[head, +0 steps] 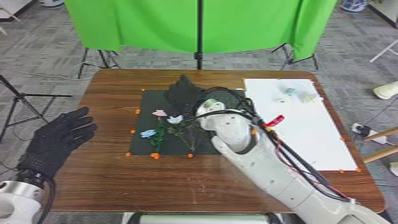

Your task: Arrange flowers

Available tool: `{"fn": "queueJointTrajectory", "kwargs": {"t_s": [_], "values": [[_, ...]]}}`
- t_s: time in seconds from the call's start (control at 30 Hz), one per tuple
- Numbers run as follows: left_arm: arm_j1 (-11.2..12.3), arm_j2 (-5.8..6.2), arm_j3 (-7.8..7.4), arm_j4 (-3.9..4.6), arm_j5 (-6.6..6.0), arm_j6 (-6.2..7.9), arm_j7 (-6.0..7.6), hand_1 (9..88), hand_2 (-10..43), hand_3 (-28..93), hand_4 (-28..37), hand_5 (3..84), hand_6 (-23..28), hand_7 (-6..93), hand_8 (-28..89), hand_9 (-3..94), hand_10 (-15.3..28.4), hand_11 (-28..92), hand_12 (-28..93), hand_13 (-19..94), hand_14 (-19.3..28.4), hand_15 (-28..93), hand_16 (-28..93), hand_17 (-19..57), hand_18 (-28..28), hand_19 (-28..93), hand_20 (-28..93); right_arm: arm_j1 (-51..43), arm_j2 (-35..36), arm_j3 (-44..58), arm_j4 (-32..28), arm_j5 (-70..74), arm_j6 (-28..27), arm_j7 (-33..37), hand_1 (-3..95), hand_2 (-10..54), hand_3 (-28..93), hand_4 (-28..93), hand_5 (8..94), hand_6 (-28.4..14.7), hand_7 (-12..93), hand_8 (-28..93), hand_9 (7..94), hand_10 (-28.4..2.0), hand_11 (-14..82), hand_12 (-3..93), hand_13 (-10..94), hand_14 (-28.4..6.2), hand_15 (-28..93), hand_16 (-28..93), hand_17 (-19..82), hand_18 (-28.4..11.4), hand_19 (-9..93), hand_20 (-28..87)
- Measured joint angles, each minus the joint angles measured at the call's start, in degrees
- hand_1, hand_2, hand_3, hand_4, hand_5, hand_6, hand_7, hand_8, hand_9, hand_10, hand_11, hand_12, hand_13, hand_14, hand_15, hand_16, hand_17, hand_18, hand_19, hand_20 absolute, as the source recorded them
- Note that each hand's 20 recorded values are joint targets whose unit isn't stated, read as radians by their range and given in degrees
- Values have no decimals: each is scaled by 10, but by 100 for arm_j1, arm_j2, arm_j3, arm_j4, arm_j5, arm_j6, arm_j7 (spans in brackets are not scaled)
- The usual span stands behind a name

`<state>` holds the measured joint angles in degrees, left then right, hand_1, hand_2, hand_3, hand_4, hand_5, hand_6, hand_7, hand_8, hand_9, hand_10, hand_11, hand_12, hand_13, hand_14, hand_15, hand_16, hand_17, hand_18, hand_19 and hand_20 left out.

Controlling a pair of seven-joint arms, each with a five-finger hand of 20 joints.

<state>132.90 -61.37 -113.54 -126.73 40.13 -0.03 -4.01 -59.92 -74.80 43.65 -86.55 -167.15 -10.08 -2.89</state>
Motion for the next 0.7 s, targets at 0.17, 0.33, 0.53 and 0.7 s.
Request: {"fn": "queueJointTrajectory", "kwargs": {"t_s": [0.17,0.33,0.53,0.7], "values": [[-11,-29,0,2,-1,-1,-8,261,31,711,-283,357,44,251,-133,285,131,339,139,220,148,505,-49,-83,210,504,61,1,83,255,-243,405,-40,146,259,-95,899,-283,511,2,315,-218,551,-81,355,225,518,-46,601,212,188,-166,697,416],[-9,-61,0,2,-1,-1,-8,260,30,712,-283,357,45,250,-132,285,131,339,139,220,148,505,-49,-83,210,504,61,-5,364,531,-392,896,45,524,260,-95,912,-283,426,-23,300,-207,444,-107,348,212,430,-65,543,160,187,-160,669,368],[16,-98,-18,-10,-2,0,8,260,31,712,-283,357,45,250,-133,285,130,339,139,220,148,504,-49,-84,210,503,62,-159,895,1001,-396,1324,240,1090,260,-95,914,-283,382,-34,298,-203,399,-113,345,208,393,-72,514,138,183,-153,639,323],[69,-120,-41,-32,-2,-1,29,261,31,711,-283,357,44,251,-132,285,130,340,139,220,147,503,-49,-84,211,503,61,-413,1396,1300,-404,1340,330,1210,263,-95,911,-283,393,-30,305,-207,416,-105,356,204,420,-67,504,132,182,-154,640,310]]}}
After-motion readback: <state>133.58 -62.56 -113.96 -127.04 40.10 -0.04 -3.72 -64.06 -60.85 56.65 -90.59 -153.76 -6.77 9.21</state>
